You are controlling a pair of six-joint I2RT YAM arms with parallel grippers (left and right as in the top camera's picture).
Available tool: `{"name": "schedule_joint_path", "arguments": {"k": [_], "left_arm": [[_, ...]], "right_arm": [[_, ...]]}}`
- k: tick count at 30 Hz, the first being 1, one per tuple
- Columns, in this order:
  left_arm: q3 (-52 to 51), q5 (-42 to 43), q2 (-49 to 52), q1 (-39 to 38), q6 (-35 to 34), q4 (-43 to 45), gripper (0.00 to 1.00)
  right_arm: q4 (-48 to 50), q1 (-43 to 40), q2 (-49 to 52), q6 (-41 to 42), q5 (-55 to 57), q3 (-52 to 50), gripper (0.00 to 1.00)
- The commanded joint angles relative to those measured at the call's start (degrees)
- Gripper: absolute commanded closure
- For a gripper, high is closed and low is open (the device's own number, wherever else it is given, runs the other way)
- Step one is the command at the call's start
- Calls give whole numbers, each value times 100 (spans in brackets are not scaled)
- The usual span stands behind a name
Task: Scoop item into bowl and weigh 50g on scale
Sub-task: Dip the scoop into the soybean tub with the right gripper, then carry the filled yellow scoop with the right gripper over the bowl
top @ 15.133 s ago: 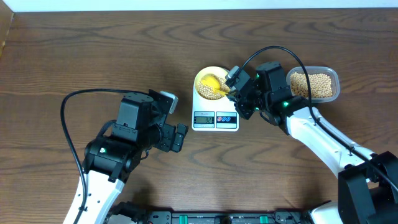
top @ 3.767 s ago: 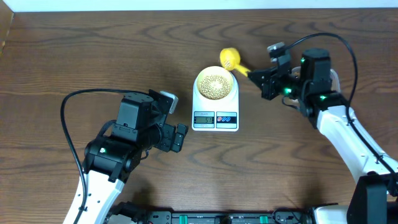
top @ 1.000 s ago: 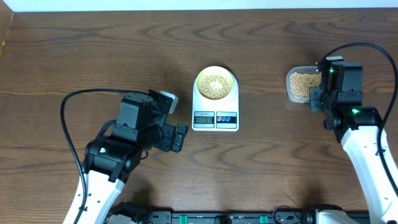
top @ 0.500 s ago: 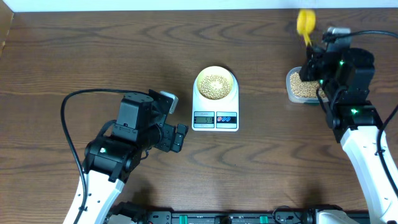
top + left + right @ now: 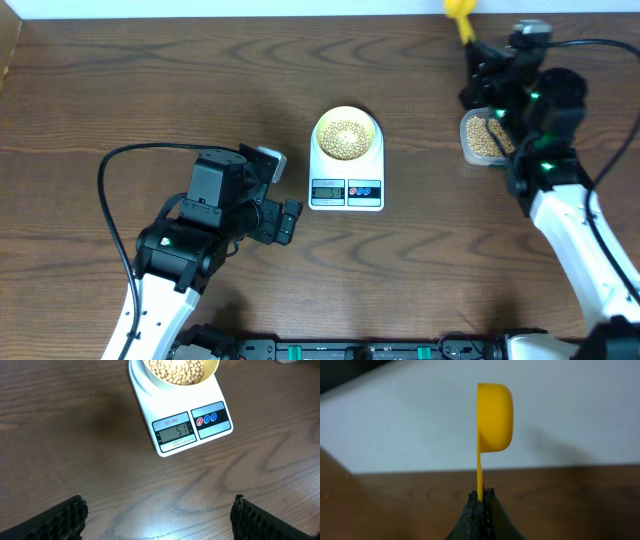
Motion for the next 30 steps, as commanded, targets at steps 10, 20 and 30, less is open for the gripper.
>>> {"name": "schedule_joint_path", "arguments": {"k": [10,20,30], "left_arm": [[-2,-59,-4,-13,11,9,6],[-2,-59,-4,-13,11,9,6],[-2,-59,-4,-13,11,9,6]], "right_arm": [[26,929,772,-522,-179,13,99],[-28,1099,984,-837,-186,13,99],[-787,1102,1034,-1080,-782,13,99]]}}
